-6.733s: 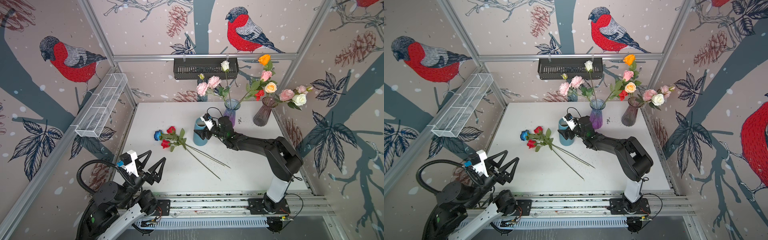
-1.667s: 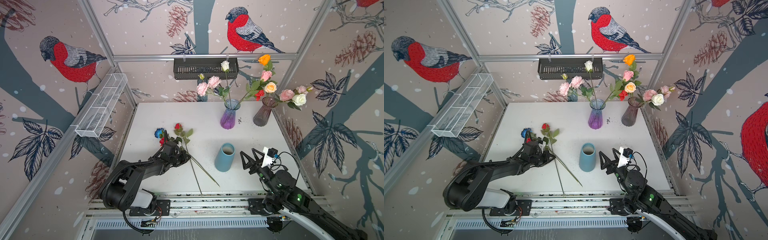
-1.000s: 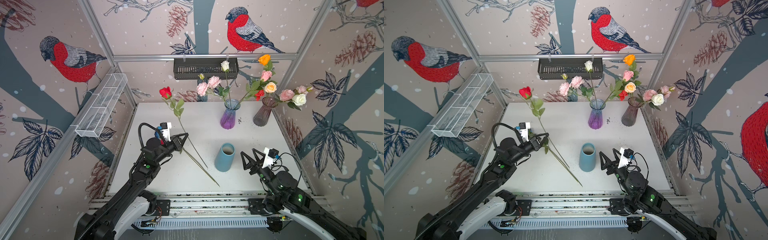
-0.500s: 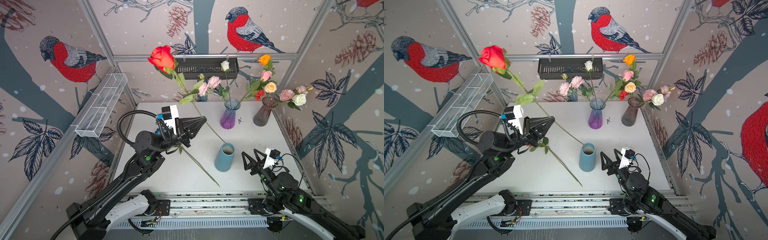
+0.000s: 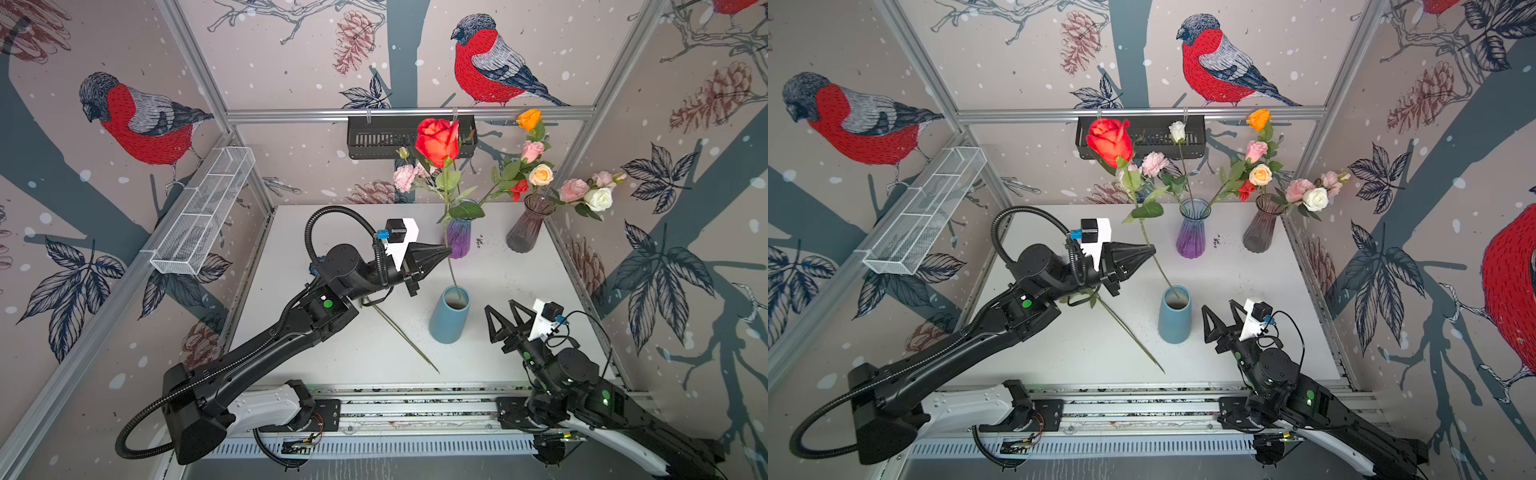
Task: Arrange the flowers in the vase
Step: 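Carry the red rose with the left gripper toward the teal vase, then lower the red rose stem into the teal vase and open the left gripper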
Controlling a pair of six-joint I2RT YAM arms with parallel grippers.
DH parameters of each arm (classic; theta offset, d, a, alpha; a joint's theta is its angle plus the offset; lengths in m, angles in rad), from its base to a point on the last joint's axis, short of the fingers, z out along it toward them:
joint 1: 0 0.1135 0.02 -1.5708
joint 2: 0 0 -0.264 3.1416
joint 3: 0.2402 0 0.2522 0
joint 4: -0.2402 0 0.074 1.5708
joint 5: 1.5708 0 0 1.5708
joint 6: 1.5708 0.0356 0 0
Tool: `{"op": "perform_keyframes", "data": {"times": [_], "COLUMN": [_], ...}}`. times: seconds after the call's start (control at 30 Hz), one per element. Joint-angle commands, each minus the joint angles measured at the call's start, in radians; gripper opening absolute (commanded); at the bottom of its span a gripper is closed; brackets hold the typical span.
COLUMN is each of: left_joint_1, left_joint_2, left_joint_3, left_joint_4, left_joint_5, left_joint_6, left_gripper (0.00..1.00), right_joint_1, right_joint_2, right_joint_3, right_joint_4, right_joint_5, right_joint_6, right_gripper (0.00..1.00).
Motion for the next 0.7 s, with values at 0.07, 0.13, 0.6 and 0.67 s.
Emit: {"op": "perform_keyframes", "data": {"times": [0.07,0.13,0.6,0.67], "left_joint_1": [-0.021,-0.026,-0.029,-0.029], "left_joint_2": [0.015,0.024,0.064,0.051], "left_joint_3": [-0.037,-0.050,-0.047,-0.054], "left_joint_4": [-0.020,-0.020,-0.081,-0.088], "left_joint_5": [-0.044,-0.049,-0.098,-0.109], "left_joint_6": [0.047,0.047,0.039,0.040], "left_gripper": [0.00,0.00,0.52,0.54], "right_joint_1": [0.022,0.029,0.080,0.094], "right_joint_2": [-0.005,-0.007,-0.012,-0.012], "right_joint_3": [0.002,0.002,0.016,0.019], "right_joint_4": [0.003,0.000,-0.031,-0.038], "right_joint_5": [0.052,0.060,0.098,0.110], "right_joint_6": [0.011,0.012,0.017,0.017], "right_gripper": [0.92,0.91,0.92,0.92]}}
